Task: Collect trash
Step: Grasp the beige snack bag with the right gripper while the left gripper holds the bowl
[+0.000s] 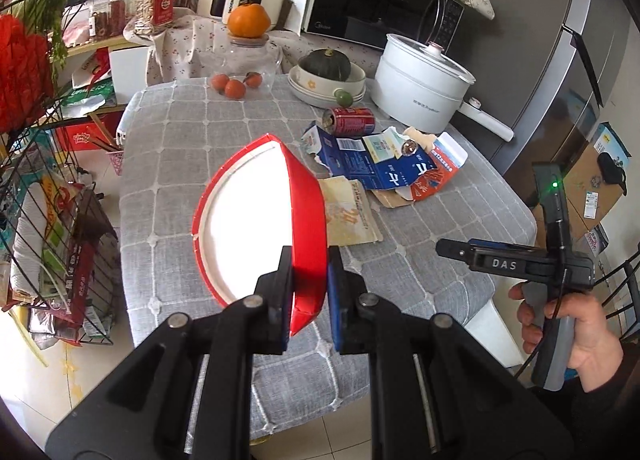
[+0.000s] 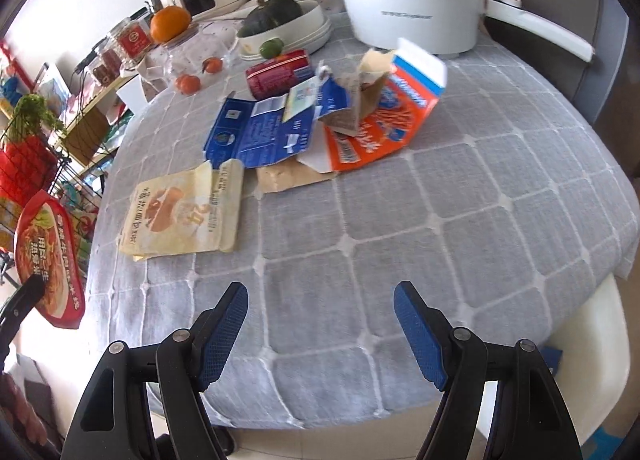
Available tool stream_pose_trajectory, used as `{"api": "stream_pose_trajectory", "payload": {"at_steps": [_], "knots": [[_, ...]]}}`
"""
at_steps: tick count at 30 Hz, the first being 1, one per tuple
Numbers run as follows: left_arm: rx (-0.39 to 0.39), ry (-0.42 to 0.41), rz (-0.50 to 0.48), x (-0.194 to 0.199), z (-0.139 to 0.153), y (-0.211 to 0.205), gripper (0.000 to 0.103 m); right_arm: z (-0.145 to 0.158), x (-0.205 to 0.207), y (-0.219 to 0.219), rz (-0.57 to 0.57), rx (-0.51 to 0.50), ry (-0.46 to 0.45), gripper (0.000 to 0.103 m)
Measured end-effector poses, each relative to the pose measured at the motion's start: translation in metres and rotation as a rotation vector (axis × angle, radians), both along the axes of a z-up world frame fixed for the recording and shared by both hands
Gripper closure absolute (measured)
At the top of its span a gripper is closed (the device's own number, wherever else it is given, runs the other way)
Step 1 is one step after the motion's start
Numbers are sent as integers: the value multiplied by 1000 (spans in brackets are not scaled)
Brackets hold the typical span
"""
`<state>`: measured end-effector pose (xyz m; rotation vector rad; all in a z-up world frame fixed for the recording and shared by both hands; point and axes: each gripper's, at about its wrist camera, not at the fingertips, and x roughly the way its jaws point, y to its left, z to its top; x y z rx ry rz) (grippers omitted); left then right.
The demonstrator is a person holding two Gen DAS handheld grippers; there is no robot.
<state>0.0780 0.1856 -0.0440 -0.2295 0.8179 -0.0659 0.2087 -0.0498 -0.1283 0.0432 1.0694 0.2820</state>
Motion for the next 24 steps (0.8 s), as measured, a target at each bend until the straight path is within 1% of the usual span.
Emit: {"api": "stream_pose_trajectory", "payload": {"at_steps": [3,7,10,13,15,17,18,19,20,21,22,23,24], "knots": [[-16,8,20,-2,-2,13,87,-11,10,38,40,29,1,26],[-38,13,34,-3,-4,23,87,-23,23,76,80,41,-33,26],[-45,20,34,-3,-5,27,87,-32,34,93,79,10,-81,26],[-42,27,29,-2,-7,28,87,-44,42,101,77,-9,-100,26],[-35,29,28,-1,-8,27,87,-47,39,108,80,-39,-153,29],[-32,30,27,-1,-8,29,87,-49,36,116,100,-72,-188,37],[-32,31,28,0,-8,30,87,-50,33,120,112,-94,-212,46],[-33,32,29,0,-8,30,87,-51,31,123,127,-107,-233,50],[-33,32,31,0,-8,30,87,-51,30,125,134,-123,-247,59],[-33,32,32,-1,-8,31,87,-51,29,125,142,-121,-253,74],[-34,32,33,-1,-8,30,87,-50,29,124,154,-103,-247,80],[-34,33,33,-1,-8,30,87,-49,29,123,168,-86,-235,85],[-34,34,32,0,-8,30,87,-48,29,123,175,-85,-230,87]]}}
